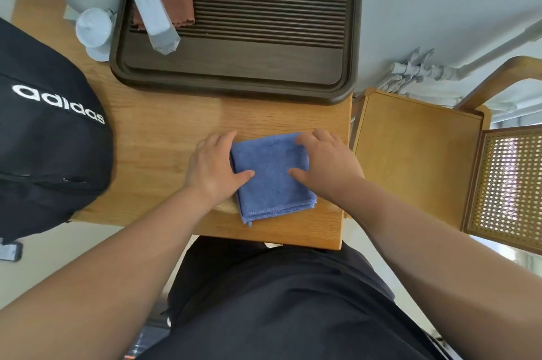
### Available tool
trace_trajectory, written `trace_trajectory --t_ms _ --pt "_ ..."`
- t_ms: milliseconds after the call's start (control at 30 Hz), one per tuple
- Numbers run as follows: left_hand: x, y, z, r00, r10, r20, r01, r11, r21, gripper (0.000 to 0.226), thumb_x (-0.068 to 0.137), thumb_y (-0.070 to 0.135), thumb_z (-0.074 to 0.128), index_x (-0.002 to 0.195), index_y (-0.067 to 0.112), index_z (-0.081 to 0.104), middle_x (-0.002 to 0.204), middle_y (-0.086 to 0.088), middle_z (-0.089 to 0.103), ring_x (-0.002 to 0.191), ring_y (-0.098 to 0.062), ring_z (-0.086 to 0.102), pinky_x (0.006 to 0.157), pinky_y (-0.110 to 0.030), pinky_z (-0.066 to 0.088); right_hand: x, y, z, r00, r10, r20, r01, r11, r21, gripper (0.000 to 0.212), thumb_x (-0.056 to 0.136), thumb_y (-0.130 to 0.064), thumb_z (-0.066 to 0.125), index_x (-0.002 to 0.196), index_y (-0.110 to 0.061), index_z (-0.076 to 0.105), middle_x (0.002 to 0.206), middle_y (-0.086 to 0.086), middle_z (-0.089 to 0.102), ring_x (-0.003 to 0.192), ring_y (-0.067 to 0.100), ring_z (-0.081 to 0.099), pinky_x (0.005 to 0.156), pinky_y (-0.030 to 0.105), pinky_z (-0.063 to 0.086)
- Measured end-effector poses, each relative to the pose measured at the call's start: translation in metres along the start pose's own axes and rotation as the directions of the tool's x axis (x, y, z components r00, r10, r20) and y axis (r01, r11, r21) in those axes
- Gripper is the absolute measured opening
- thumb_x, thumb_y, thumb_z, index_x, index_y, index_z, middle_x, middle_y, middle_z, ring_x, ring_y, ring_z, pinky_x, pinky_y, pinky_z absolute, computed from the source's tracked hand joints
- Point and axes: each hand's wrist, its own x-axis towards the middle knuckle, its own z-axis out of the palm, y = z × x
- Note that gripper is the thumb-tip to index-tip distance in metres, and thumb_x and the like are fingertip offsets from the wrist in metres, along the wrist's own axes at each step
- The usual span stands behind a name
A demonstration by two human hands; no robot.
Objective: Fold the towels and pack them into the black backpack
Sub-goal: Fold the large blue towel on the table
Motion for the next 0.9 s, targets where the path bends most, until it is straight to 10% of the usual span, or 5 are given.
trace_trajectory --t_ms 200,567,700,900 --pt "0.012 0.017 -0.006 0.984 0.093 0.155 -0.116 0.982 0.15 0.107 0.063 0.058 0.084 0.151 0.022 0.036 0.143 -0.001 0.047 0.133 -0.027 0.041 0.11 -0.04 0.037 0.036 -0.007 0.003 0.966 -0.221 0.131 0.252 0.916 -0.313 0.108 0.077 -0.048 0.08 0.159 -0.022 0.014 0.154 -0.001 0.032 0.141 0.026 0.031 0.114 0.044 0.033" --pt "0.032 0.025 -0.015 0.935 0.09 0.342 -0.136 0.985 0.111 0.042 0.061 0.039 0.088 0.081 0.026 0.053 0.088 0.008 0.057 0.084 -0.018 0.057 0.063 -0.033 0.045 0.051 -0.007 -0.006 0.955 -0.171 0.243 0.243 0.918 -0.312 0.071 0.065 -0.059 0.084 0.119 -0.027 0.051 0.115 -0.003 0.055 0.109 0.021 0.054 0.085 0.036 0.05" --pt "0.033 0.027 -0.019 0.957 0.149 0.251 -0.181 0.977 0.111 0.025 0.072 0.027 0.076 0.077 0.025 0.051 0.084 0.007 0.054 0.08 -0.018 0.056 0.064 -0.036 0.051 0.048 -0.004 -0.008 0.946 -0.208 0.247 0.277 0.916 -0.289 0.075 0.062 -0.052 0.088 0.117 -0.033 0.042 0.098 -0.009 0.055 0.088 0.017 0.056 0.069 0.034 0.052" --pt "0.039 0.028 -0.026 0.95 0.298 -0.097 -0.274 0.94 0.203 0.016 0.082 0.019 0.067 0.086 0.02 0.052 0.081 0.003 0.052 0.079 -0.023 0.05 0.067 -0.034 0.033 0.047 0.0 -0.007 0.974 -0.197 -0.112 0.17 0.962 -0.214 0.037 0.081 -0.02 0.074 0.1 -0.025 0.043 0.094 -0.004 0.051 0.081 0.02 0.055 0.065 0.036 0.053"
